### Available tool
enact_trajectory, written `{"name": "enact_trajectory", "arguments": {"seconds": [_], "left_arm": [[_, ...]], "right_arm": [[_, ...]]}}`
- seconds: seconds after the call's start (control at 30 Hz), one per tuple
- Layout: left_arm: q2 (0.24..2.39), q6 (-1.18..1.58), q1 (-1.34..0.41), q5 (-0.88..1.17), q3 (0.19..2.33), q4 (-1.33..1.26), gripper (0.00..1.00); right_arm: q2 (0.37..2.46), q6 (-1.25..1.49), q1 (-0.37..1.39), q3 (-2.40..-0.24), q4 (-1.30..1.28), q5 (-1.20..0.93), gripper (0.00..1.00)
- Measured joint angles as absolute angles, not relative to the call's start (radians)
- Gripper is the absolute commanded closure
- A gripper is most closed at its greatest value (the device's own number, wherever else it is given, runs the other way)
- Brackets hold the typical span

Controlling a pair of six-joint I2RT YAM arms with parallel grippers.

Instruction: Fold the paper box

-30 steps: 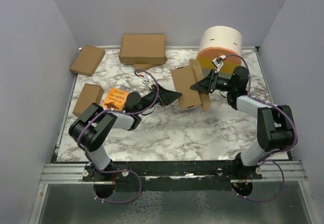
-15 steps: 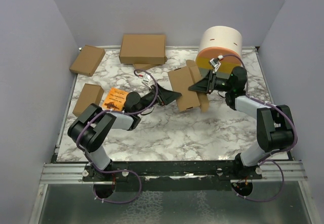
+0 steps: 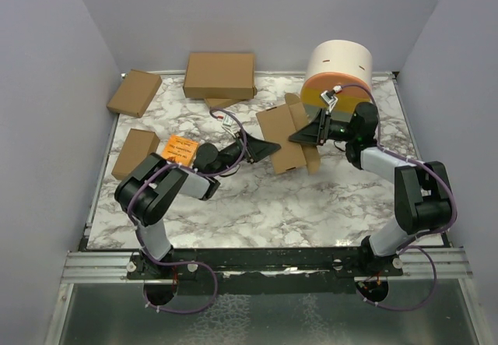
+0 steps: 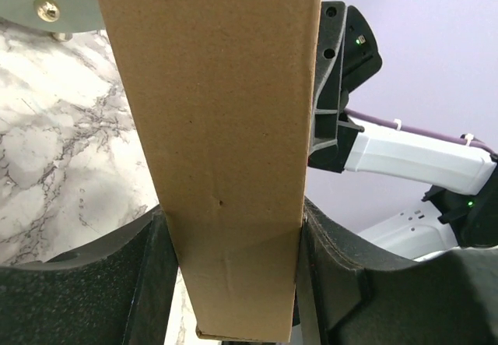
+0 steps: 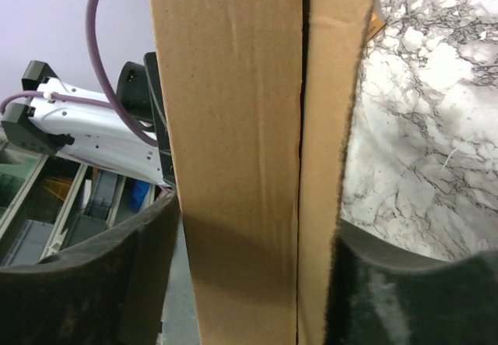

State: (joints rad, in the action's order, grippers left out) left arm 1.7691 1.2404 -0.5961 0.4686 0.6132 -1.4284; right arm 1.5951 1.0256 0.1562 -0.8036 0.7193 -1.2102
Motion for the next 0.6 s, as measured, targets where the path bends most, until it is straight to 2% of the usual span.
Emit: {"name": "enact_trajectory", "arguments": {"seconds": [0.07, 0.2, 0.4, 0.47, 0.5, 0.6], "left_arm": [[1.778, 1.242, -0.592, 0.476, 0.613, -1.447, 0.54], [1.803, 1.252, -0.569, 0.492, 0.599, -1.482, 0.55], [1.81, 1.267, -0.521, 0.523, 0.571, -1.511, 0.55], [1.811, 1.272, -0.508, 0.536, 0.569, -1.514, 0.56], [1.814, 1.276, -0.502, 0.543, 0.569, -1.517, 0.56], [1.834, 1.293, -0.491, 0.573, 0.57, -1.52, 0.57]], "right_arm": [[1.595, 0.978, 0.155, -0.81, 0.679, -1.214, 0.27], [1.595, 0.864, 0.15, -0.846, 0.584, -1.219, 0.18], [1.581, 0.699, 0.094, -0.891, 0.433, -1.222, 0.18], [1.568, 0.622, 0.059, -0.914, 0.363, -1.219, 0.23], [1.553, 0.544, 0.041, -0.933, 0.297, -1.206, 0.3], [1.477, 0.335, 0.009, -0.968, 0.155, -1.148, 0.7]]}}
